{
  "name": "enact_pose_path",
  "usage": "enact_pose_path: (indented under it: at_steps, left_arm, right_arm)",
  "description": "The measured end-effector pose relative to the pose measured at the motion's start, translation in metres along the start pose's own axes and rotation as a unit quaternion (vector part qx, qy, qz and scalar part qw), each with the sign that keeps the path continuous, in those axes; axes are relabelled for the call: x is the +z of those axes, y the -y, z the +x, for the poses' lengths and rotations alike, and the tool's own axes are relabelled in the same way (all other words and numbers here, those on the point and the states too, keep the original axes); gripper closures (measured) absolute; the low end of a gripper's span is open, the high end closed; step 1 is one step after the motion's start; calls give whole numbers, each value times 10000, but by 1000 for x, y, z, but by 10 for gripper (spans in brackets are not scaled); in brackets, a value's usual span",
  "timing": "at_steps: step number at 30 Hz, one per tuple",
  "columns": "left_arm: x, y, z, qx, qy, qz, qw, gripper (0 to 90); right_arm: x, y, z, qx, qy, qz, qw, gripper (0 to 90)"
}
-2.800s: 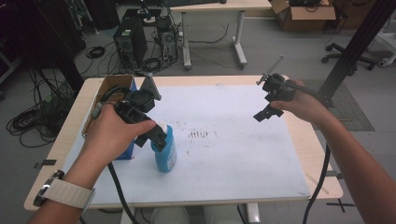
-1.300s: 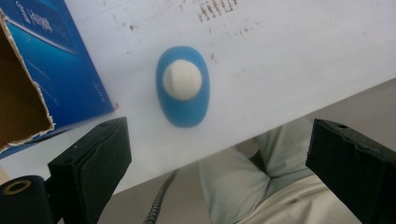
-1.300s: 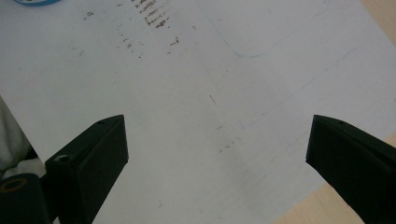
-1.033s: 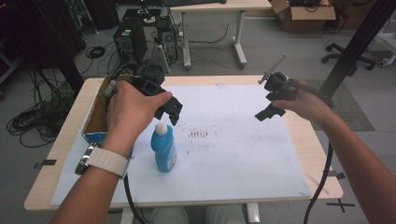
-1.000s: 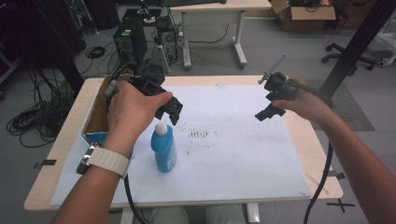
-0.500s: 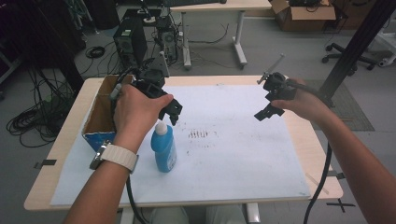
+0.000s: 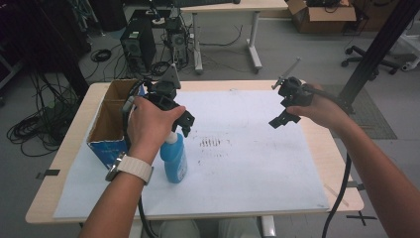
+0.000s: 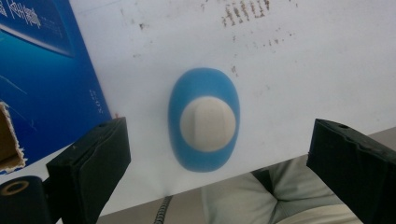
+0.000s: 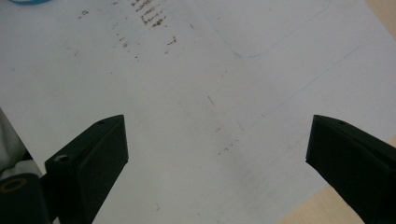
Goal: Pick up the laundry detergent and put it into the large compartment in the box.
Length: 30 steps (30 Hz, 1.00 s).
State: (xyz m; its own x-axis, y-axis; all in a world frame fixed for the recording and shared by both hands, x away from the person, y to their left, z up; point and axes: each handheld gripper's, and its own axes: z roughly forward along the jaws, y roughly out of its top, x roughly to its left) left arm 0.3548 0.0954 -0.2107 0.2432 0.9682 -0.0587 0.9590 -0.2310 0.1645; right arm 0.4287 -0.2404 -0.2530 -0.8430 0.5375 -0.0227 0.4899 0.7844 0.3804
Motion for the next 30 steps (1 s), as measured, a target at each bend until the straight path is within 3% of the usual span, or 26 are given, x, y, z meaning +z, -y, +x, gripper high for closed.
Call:
enact_pose_path:
  at_steps: [30]
  left_arm:
    - [48,1,3,-179,-40,184,9997,65]
  right_arm:
    - [5,1,-2,1,-42,17,10000,56]
